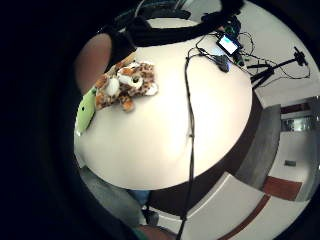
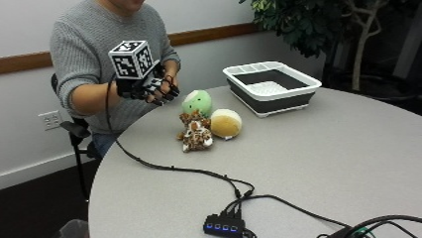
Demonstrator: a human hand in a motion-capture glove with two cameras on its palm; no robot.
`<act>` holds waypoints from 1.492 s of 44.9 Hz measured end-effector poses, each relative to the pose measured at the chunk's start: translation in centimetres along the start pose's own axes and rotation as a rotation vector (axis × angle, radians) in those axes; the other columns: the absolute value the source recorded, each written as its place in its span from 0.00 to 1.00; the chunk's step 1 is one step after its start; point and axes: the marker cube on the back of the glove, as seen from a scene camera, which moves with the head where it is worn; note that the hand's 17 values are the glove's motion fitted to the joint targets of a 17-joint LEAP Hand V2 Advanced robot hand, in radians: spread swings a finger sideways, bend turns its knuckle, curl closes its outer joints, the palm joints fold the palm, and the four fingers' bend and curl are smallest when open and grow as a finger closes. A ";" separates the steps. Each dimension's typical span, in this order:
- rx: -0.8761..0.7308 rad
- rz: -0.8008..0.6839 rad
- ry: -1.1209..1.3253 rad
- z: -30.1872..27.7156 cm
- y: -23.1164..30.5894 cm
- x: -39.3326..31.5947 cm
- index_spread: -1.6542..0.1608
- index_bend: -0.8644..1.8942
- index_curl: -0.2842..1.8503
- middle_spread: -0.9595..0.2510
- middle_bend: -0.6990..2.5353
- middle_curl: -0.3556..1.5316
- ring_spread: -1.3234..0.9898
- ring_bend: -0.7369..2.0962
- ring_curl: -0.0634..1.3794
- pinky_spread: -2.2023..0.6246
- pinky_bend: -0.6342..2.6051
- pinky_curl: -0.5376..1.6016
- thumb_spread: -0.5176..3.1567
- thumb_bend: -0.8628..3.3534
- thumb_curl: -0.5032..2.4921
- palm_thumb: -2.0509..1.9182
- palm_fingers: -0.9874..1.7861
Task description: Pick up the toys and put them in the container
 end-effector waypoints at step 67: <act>-0.472 0.000 0.213 15.4 -20.9 -8.6 0.72 0.36 0.26 0.65 0.24 0.29 0.53 0.34 0.19 0.79 0.54 0.45 0.50 0.20 0.25 0.52 0.29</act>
